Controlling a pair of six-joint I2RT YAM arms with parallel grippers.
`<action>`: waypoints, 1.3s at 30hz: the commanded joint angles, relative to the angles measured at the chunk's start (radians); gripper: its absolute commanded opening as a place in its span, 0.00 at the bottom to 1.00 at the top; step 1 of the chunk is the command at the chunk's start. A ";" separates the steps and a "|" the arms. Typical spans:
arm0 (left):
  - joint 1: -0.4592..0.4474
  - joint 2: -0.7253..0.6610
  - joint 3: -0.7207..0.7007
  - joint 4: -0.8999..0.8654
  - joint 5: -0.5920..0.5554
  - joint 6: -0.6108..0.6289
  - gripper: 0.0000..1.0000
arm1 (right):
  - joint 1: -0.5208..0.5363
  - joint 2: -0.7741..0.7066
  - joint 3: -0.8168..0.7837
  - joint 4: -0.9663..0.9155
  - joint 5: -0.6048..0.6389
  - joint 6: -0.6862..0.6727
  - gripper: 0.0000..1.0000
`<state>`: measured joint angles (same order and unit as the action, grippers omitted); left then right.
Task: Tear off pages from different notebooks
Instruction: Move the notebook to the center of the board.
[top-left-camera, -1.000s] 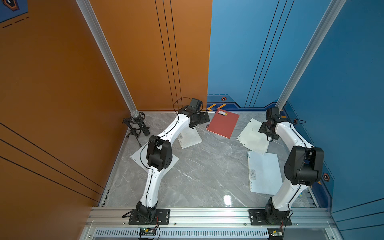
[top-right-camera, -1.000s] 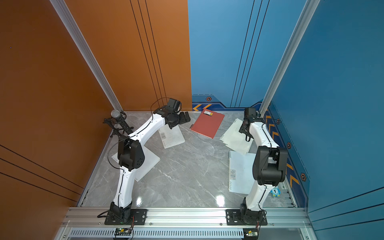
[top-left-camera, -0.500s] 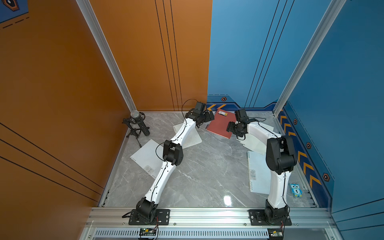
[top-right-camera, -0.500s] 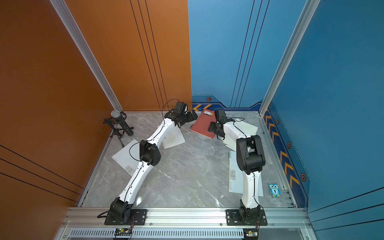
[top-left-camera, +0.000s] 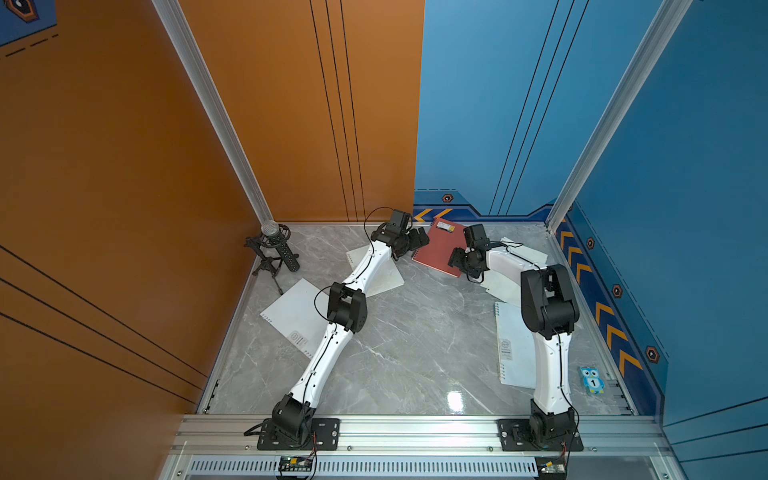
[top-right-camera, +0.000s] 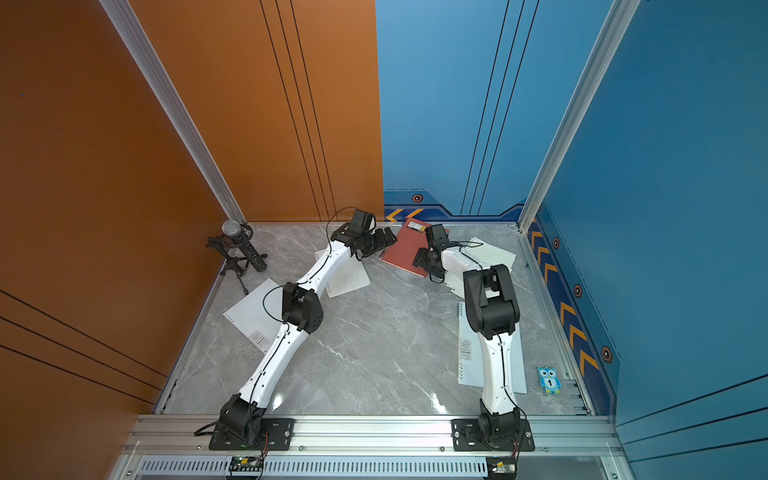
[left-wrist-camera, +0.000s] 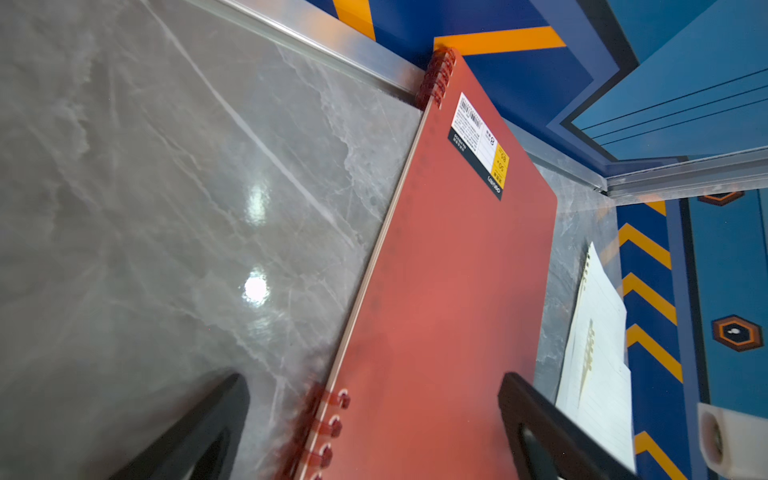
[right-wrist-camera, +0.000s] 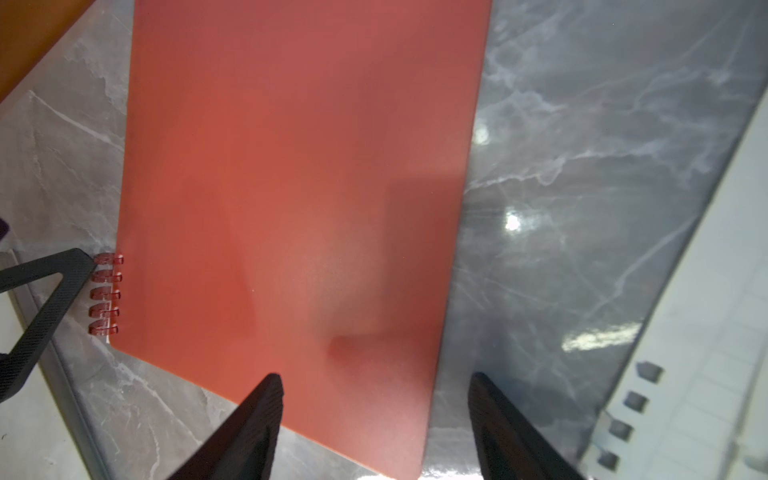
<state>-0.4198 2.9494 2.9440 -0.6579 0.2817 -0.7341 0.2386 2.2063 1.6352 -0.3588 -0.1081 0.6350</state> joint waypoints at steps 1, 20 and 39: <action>-0.020 0.034 0.007 -0.019 0.106 -0.024 0.89 | 0.006 0.030 -0.024 0.036 -0.055 0.020 0.72; -0.146 -0.443 -0.669 -0.020 0.131 0.010 0.25 | 0.052 -0.287 -0.369 0.141 -0.159 0.002 0.64; -0.361 -1.041 -1.541 -0.017 -0.189 -0.139 0.84 | 0.140 -0.726 -0.818 0.107 -0.074 0.058 0.67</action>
<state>-0.8120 1.9739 1.4284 -0.6773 0.1440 -0.8658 0.3817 1.4910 0.8288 -0.2646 -0.1623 0.6819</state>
